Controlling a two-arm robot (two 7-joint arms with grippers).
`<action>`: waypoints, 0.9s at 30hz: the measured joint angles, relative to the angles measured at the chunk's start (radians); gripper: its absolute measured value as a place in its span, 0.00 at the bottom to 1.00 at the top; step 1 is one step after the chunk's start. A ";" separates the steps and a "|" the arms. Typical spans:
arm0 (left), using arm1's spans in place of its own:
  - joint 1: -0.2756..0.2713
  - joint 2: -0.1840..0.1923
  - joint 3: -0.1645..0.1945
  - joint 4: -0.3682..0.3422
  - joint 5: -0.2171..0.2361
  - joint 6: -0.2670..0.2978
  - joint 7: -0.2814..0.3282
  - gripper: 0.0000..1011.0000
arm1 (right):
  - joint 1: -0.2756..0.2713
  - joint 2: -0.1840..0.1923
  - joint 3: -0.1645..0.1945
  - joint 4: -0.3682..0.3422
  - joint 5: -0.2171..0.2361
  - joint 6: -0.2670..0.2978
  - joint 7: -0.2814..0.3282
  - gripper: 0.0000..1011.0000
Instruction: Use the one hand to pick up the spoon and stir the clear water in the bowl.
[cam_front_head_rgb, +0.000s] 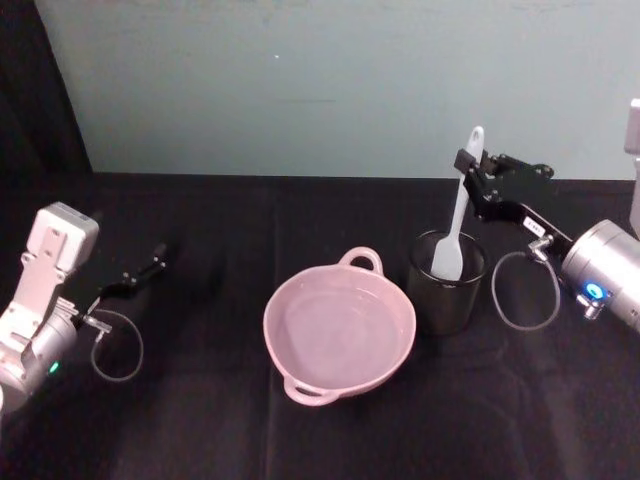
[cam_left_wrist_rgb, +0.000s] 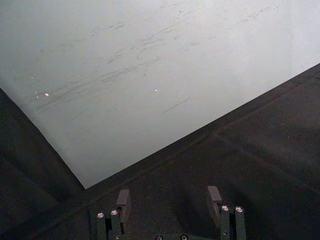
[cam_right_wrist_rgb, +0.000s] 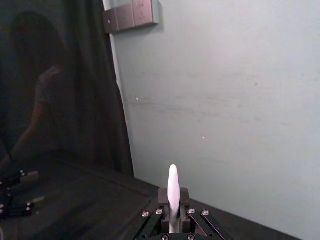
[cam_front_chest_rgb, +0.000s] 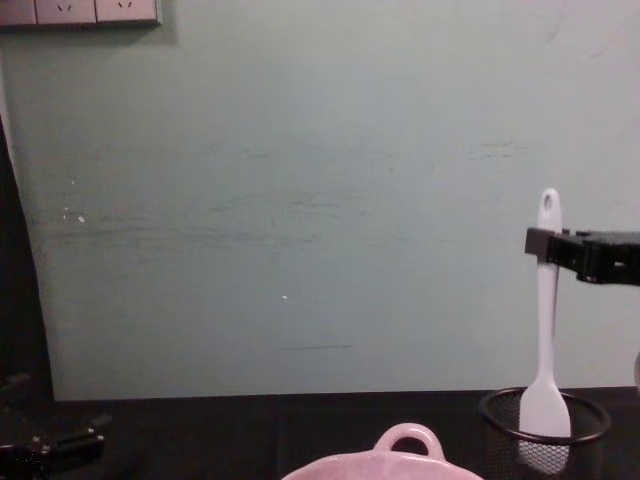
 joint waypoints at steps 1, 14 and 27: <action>0.000 0.000 0.000 0.000 0.000 0.000 0.000 0.99 | 0.005 -0.001 -0.002 0.015 0.002 -0.001 0.006 0.12; 0.000 0.000 0.000 0.000 0.000 0.000 0.000 0.99 | 0.039 -0.006 -0.020 0.099 0.078 0.022 0.069 0.12; 0.000 0.000 0.000 0.000 0.000 0.000 0.000 0.99 | 0.031 -0.026 0.001 0.158 0.204 0.028 0.084 0.12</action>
